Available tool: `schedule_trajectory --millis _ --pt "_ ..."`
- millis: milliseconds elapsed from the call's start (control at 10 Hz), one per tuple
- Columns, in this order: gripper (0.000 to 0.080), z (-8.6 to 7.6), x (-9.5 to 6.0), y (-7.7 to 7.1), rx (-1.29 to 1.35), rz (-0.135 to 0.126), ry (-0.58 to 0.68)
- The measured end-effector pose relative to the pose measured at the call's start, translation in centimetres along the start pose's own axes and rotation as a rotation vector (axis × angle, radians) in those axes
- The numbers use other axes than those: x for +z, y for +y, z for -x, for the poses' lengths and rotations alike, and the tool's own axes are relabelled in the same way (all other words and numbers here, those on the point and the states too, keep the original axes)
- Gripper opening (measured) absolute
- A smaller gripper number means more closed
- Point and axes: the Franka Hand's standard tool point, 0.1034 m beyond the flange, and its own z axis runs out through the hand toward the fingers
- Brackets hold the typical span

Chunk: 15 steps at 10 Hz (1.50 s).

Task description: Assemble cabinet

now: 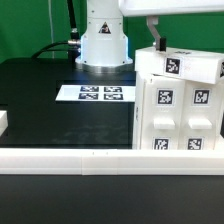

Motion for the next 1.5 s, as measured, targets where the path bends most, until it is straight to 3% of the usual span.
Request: schedule_trajectory --millis 100,200,500,700,1100,1300,1500 --pt "0.0797 0.4 0.2 -0.2 -0.182 -0.002 -0.021" --pt "0.0797 0.3 0.2 -0.1 -0.195 0.000 -0.018" --pt "0.0797 0.4 0.3 -0.1 -0.468 0.038 -0.027" --pt "0.0797 0.7 0.9 -0.1 -0.630 0.039 -0.019" --pt "0.0797 0.9 2.2 0.0 -0.633 0.044 -0.036" --pt "0.0568 0.8 2.2 0.2 -0.611 0.050 -0.036" --pt "0.0561 0.8 2.2 0.3 -0.568 0.051 -0.036"
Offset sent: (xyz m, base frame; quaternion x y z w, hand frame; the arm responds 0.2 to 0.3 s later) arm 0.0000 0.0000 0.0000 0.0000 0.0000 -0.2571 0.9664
